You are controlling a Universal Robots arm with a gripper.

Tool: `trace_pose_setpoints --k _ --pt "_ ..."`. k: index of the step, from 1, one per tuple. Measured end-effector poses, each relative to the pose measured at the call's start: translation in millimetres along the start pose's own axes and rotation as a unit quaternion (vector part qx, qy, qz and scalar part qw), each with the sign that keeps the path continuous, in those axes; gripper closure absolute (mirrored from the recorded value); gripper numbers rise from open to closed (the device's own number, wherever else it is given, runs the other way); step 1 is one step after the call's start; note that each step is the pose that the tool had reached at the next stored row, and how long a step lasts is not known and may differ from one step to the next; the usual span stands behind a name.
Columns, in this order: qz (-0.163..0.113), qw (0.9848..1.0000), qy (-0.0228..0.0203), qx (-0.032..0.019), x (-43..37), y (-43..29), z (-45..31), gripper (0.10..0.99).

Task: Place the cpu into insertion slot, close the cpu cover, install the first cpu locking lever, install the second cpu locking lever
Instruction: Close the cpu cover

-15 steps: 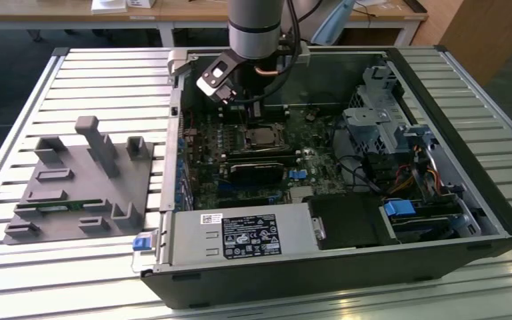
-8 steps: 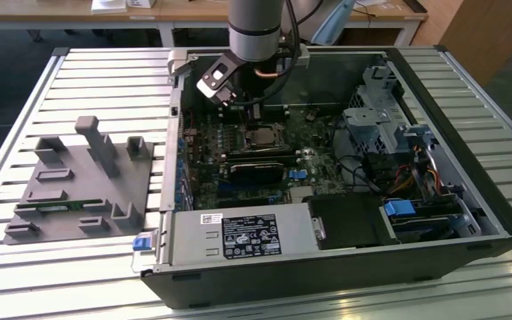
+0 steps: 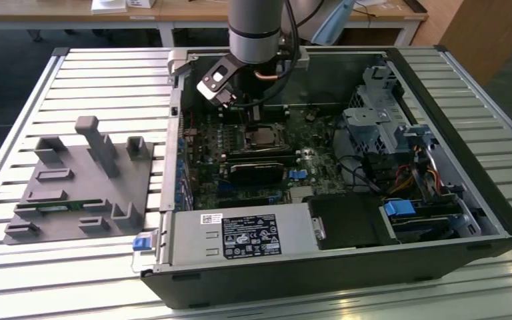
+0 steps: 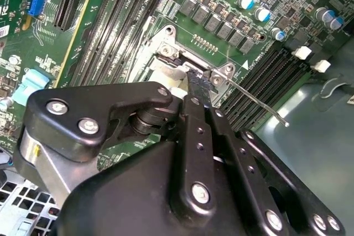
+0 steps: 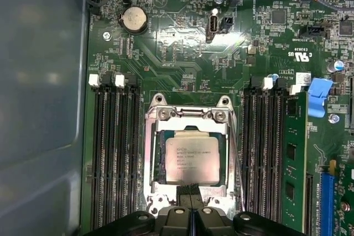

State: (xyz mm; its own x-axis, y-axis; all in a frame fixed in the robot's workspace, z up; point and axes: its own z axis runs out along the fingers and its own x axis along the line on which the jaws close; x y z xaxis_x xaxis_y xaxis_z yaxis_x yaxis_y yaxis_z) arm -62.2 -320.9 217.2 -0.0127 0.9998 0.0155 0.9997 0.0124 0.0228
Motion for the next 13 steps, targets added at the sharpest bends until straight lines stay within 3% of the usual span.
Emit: trace_pose_setpoints --k 13 --pt "-0.002 1.0000 0.0001 0.0003 0.0 -0.1 4.7 0.980"
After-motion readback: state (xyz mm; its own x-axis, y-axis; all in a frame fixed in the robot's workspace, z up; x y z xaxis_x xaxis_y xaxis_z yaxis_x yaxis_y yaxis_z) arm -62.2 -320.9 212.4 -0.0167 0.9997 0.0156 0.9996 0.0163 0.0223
